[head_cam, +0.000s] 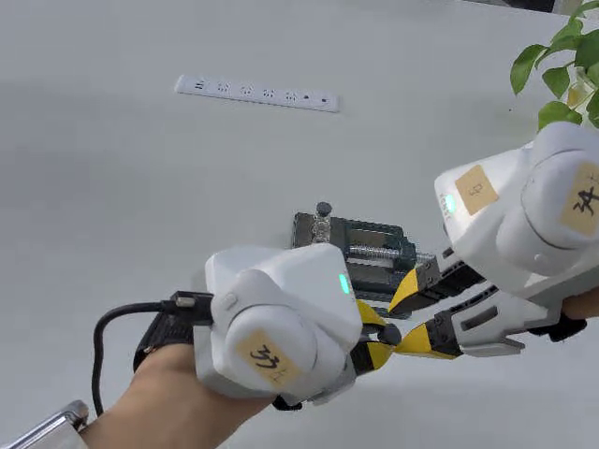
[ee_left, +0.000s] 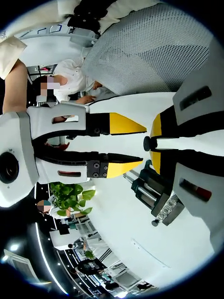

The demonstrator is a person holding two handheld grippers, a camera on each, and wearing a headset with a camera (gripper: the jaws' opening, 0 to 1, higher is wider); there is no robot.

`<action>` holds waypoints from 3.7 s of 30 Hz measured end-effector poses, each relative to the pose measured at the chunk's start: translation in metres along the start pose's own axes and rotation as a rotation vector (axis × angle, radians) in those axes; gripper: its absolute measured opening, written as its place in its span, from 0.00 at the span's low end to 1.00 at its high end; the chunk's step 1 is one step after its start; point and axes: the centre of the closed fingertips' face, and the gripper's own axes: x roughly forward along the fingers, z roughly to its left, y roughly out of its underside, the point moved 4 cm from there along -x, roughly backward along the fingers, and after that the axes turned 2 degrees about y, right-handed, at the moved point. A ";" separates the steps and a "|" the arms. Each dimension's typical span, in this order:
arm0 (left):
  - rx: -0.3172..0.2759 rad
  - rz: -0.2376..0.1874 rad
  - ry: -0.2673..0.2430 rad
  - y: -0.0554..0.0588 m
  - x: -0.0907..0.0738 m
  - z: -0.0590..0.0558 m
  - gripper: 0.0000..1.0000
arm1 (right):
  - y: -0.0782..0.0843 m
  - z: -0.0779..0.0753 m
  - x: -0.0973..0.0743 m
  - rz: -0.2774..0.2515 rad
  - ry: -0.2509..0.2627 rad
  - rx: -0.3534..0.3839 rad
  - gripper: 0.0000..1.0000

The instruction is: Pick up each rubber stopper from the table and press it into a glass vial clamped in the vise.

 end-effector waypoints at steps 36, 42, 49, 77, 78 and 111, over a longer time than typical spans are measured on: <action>-0.102 -0.191 0.041 -0.022 -0.010 -0.002 0.04 | -0.010 0.005 -0.020 -0.039 -0.060 -0.138 0.08; -0.112 -0.195 0.046 -0.022 -0.011 -0.002 0.04 | -0.011 0.004 -0.020 -0.037 -0.061 -0.151 0.08; -0.118 -0.197 0.053 -0.020 -0.012 -0.005 0.04 | -0.012 0.007 -0.018 -0.036 -0.080 -0.132 0.07; -0.125 -0.148 -0.020 0.001 -0.019 0.004 0.23 | -0.010 -0.004 -0.019 -0.016 -0.080 -0.112 0.06; -0.126 -0.145 -0.033 0.003 -0.020 0.006 0.28 | -0.011 -0.006 -0.019 -0.013 -0.080 -0.114 0.06; -0.287 -0.032 -0.277 0.059 -0.049 0.065 0.99 | -0.024 -0.126 0.021 0.105 -0.043 -0.341 0.06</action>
